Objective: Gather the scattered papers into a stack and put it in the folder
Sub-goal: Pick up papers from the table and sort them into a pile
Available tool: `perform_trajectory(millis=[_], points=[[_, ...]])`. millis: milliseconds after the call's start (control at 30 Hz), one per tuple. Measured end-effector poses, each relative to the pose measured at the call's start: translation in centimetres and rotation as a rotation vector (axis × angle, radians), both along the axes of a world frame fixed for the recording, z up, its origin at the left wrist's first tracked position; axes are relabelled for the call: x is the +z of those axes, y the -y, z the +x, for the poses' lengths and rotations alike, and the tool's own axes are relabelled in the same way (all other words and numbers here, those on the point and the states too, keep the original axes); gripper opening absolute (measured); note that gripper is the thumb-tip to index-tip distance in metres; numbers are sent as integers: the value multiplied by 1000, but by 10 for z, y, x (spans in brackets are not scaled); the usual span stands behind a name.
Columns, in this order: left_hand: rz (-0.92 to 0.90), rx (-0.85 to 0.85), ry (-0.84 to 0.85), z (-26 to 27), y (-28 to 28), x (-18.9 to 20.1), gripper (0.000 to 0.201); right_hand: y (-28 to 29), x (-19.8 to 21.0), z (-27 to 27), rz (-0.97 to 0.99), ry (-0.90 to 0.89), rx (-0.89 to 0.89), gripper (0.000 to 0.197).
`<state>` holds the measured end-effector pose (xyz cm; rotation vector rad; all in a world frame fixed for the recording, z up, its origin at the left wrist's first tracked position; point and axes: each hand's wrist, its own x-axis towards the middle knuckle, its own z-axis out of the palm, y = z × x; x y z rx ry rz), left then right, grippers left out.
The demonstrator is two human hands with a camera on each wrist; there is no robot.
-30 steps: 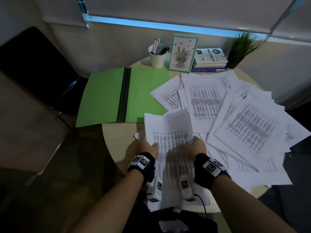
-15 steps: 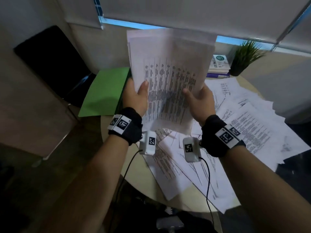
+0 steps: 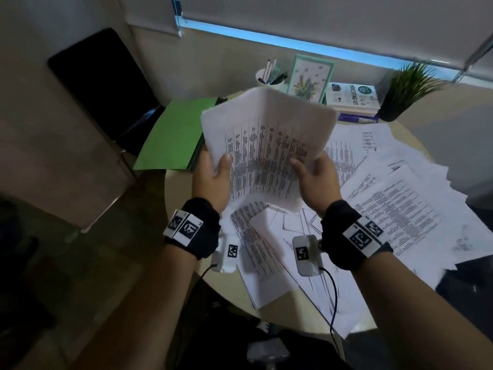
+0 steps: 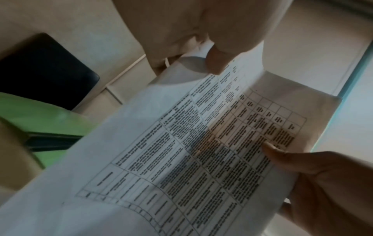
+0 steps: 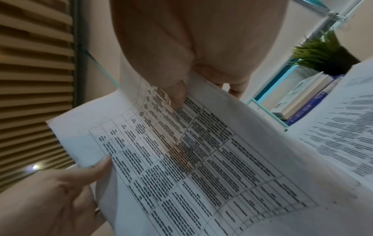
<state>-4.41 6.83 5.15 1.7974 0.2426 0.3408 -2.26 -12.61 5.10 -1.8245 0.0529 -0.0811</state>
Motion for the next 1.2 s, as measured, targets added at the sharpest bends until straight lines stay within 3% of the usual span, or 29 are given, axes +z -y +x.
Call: perform_trajectory(millis=[133, 333, 433, 567, 700, 767, 867, 967, 1067, 1200], points=[[-40, 18, 97, -4, 2, 12, 31, -2, 8, -1, 62, 58, -16, 22], [-10, 4, -92, -18, 4, -27, 19, 0, -35, -17, -156, -102, 29, 34], [32, 53, -109, -7, 1, -27, 25, -4, -30, -5, -118, -112, 37, 34], [41, 210, -220, 4, -38, -37, 46, -25, -17, 19, -161, -78, 174, 28], [77, 356, -440, -14, -106, -74, 40, -53, -31, 38, -220, -220, 408, 24], [114, 415, -565, -30, -132, -93, 40, -60, -48, 43, -372, -257, 492, 22], [183, 454, -760, -50, -154, -117, 51, -66, -79, 47, -779, -226, 558, 25], [188, 454, -863, -55, -163, -134, 52, -78, -100, 50, -1070, -248, 657, 44], [192, 432, -926, -50, -167, -145, 42, -94, -109, 57, -1199, -187, 721, 62], [153, 400, -957, -42, -164, -151, 45, -114, -117, 69, -1254, -57, 832, 83]])
